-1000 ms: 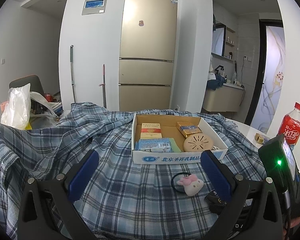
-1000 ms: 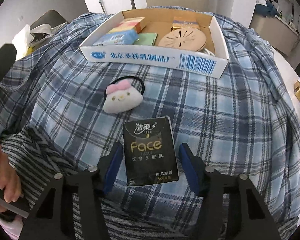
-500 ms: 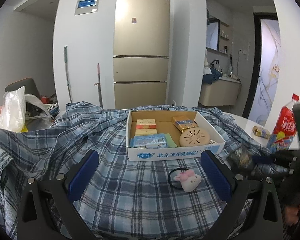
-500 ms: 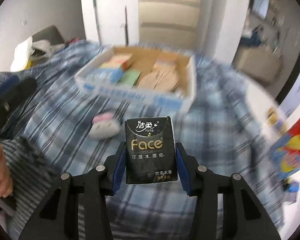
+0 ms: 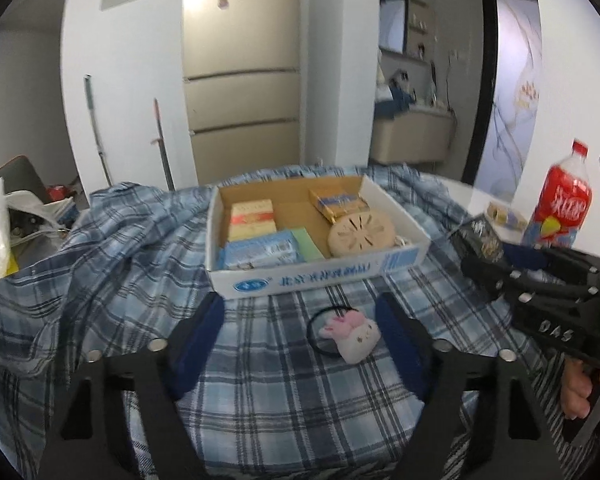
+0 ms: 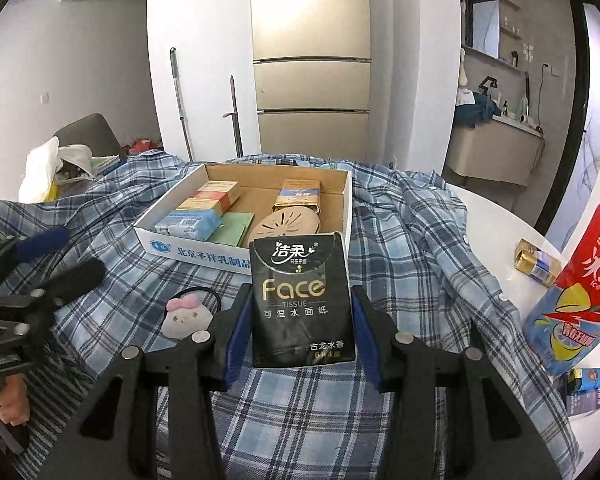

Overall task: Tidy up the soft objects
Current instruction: 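Lift the tissue pack with the right gripper while the left gripper grasps the bunny hair tie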

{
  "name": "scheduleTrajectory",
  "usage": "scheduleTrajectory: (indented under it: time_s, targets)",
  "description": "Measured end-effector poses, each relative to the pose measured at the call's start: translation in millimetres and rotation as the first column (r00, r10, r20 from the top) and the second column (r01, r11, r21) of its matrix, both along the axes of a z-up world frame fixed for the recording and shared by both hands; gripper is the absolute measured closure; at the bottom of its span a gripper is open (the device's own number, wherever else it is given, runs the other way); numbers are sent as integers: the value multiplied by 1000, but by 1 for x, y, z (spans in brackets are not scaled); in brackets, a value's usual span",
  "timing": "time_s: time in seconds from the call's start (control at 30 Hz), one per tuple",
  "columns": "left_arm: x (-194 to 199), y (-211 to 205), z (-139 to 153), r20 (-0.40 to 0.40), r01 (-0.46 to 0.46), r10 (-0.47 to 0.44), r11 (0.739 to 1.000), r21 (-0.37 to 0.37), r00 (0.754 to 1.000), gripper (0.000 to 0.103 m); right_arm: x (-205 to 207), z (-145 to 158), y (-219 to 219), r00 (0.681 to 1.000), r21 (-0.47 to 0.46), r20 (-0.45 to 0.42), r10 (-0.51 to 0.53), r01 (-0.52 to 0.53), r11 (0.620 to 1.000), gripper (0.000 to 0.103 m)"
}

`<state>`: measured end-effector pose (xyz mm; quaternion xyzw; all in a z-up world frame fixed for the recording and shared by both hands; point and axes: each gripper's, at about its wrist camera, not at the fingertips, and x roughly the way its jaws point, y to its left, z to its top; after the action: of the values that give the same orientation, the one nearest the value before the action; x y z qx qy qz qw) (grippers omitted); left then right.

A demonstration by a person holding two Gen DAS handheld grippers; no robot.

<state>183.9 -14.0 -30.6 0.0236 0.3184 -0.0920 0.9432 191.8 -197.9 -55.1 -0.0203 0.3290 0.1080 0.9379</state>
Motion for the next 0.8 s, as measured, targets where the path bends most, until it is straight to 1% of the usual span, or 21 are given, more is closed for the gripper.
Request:
scheduleTrajectory:
  time_s: [0.1, 0.23, 0.27, 0.3, 0.33, 0.53, 0.7, 0.8]
  targets:
    - [9, -11, -6, -45, 36, -34, 999, 37, 998, 39, 1, -1, -8, 1000, 42, -14, -5, 6, 999, 57]
    - [21, -25, -12, -98, 100, -93, 993, 64, 991, 41, 3, -3, -11, 999, 70, -32, -5, 7, 997, 57]
    - [26, -29, -14, -116, 118, -109, 991, 69, 987, 44, 3, -3, -11, 1000, 72, -31, -4, 7, 997, 57]
    - [29, -31, -15, -132, 130, -119, 989, 73, 984, 50, 2, -3, -11, 1000, 70, -27, -7, 8, 998, 57]
    - [35, -33, -18, -156, 139, -125, 987, 85, 980, 52, 1, -3, -11, 1000, 66, -24, -10, 11, 998, 57]
    - [49, -39, -33, -226, 176, -160, 983, 53, 961, 52, 0, -3, -13, 1000, 81, -22, -12, 14, 997, 57]
    - [47, -38, -36, -224, 178, -165, 983, 39, 961, 52, 2, -4, -15, 999, 86, -37, -11, 15, 996, 57]
    - [52, -37, -42, -251, 188, -178, 982, 19, 952, 52, 5, -6, -12, 999, 74, -50, -2, 6, 997, 57]
